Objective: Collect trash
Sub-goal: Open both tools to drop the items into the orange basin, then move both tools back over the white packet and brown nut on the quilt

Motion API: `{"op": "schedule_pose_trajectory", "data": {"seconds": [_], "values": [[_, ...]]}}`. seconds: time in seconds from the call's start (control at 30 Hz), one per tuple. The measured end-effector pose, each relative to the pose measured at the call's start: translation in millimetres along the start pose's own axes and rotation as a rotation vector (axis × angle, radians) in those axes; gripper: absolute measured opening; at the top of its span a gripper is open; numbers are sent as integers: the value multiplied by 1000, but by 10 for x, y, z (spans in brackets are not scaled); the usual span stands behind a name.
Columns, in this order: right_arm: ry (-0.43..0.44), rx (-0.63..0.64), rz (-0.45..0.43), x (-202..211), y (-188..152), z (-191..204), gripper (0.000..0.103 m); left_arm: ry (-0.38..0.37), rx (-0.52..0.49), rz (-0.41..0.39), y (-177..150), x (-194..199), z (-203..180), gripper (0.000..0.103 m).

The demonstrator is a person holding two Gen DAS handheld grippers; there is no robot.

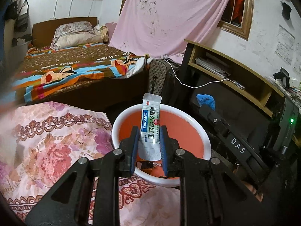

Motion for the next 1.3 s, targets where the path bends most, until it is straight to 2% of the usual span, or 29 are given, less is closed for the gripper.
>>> {"op": "schedule_pose_trajectory", "data": {"seconds": [0.27, 0.43, 0.73, 0.9, 1.3], "values": [[-9, -22, 16, -29, 21, -58, 30, 6, -2, 30, -6, -90, -50, 6], [-12, -35, 30, -58, 11, -106, 38, 17, -12, 48, -13, -134, -57, 7], [-12, -36, 33, -56, 6, -102, 43, 14, 9, 41, -5, -132, -18, 16], [-13, -36, 32, -52, 7, -97, 44, 21, 32, 14, -5, -60, 57, 22], [-2, -17, 12, -36, -13, -11, 49, 95, 73, -92, 63, 210, 293, 43]]}}
Point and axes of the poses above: each gripper's, at about its wrist camera, not at the fingertips, and x roughly against the way its jaws point, z to its left, y to its top, the point moved 6 cm from there along -x, roughly the way its jaws point, and after that the axes turned 3 degrees about x, right-handed, at the moved point
